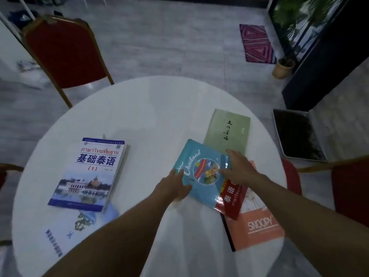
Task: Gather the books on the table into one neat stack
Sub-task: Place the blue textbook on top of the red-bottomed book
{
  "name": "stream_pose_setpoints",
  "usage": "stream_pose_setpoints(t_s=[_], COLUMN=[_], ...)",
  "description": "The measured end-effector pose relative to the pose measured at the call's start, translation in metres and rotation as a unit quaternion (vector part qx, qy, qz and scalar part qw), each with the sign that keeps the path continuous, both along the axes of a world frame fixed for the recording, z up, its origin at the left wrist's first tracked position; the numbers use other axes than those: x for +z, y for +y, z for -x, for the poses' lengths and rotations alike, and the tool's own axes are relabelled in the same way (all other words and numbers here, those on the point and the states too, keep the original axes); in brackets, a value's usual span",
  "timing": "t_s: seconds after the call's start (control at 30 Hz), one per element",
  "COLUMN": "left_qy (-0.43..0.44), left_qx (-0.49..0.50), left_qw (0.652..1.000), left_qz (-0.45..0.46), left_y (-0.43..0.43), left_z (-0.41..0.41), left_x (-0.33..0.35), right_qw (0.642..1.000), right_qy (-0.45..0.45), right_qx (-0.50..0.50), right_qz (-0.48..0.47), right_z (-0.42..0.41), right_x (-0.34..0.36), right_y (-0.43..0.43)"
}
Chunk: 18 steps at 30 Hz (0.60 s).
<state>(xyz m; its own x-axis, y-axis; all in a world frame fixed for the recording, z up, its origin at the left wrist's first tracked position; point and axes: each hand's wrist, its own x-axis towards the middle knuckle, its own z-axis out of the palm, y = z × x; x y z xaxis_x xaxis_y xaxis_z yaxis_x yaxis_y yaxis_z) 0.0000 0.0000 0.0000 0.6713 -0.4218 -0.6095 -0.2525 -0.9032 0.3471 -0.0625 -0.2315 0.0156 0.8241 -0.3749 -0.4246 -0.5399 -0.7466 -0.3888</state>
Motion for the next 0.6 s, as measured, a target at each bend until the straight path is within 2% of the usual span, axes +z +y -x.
stream_pose_setpoints(t_s=[0.23,0.6], left_qy=[-0.012,-0.007], left_qx=[-0.04,0.0], left_qw=[0.999,1.0], left_qz=[-0.031,0.008], left_y=[-0.001,0.046], left_z=[-0.001,0.003], left_x=[-0.02,-0.026], right_qw=[0.994,0.991], right_qy=[0.079,0.126], right_qx=[0.005,-0.022], right_qz=[0.074,-0.033], right_z=[-0.003,0.021], right_x=[-0.026,-0.034], right_y=[0.002,0.052])
